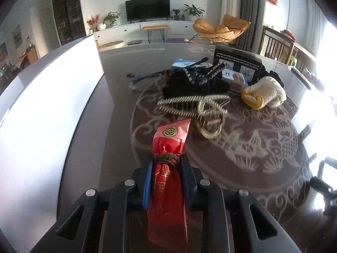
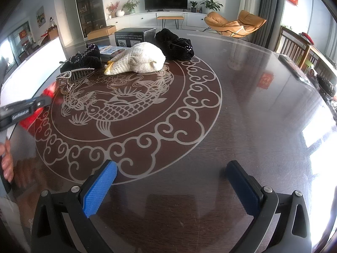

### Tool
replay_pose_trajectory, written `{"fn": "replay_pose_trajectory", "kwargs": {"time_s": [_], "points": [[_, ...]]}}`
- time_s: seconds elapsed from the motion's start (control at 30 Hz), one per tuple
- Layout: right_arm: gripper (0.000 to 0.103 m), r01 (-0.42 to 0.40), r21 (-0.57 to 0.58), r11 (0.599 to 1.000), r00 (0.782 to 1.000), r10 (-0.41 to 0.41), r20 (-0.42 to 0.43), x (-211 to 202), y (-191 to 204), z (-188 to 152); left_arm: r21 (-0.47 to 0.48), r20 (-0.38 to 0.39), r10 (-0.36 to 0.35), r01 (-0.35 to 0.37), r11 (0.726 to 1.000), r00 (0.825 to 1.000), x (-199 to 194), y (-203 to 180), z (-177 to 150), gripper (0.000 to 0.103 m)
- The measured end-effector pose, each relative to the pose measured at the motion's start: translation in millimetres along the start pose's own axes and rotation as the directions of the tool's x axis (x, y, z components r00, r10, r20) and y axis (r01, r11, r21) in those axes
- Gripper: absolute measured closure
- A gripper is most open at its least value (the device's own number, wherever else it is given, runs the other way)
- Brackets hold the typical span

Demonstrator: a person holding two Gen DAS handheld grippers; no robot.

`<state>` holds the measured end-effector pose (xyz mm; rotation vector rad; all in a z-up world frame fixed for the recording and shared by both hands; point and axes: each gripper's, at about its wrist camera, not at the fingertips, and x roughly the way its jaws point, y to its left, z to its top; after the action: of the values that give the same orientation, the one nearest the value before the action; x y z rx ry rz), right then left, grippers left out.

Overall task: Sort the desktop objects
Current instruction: 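Lower the left gripper onto the red string-tied snack bag and close, then lift the red bag with the left gripper while the right gripper approaches the pearl claw clip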

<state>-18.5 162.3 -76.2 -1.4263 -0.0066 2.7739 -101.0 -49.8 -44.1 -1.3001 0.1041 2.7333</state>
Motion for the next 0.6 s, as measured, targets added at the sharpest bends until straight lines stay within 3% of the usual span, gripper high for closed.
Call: {"fn": "replay_pose_trajectory", "kwargs": {"time_s": [0.27,0.6], "points": [[0.0,0.0,0.0,1.0,1.0,0.0,0.0,0.1,0.0,0.0,-0.008,0.0,-0.021,0.021,1.0,1.0,-22.6,14.8,-30.3,0.079],[0.0,0.002,0.002,1.0,1.0,-0.002,-0.001,-0.3,0.1,-0.1,-0.001,0.0,-0.016,0.016,1.0,1.0,-21.4,13.0,-32.5,0.079]]}}
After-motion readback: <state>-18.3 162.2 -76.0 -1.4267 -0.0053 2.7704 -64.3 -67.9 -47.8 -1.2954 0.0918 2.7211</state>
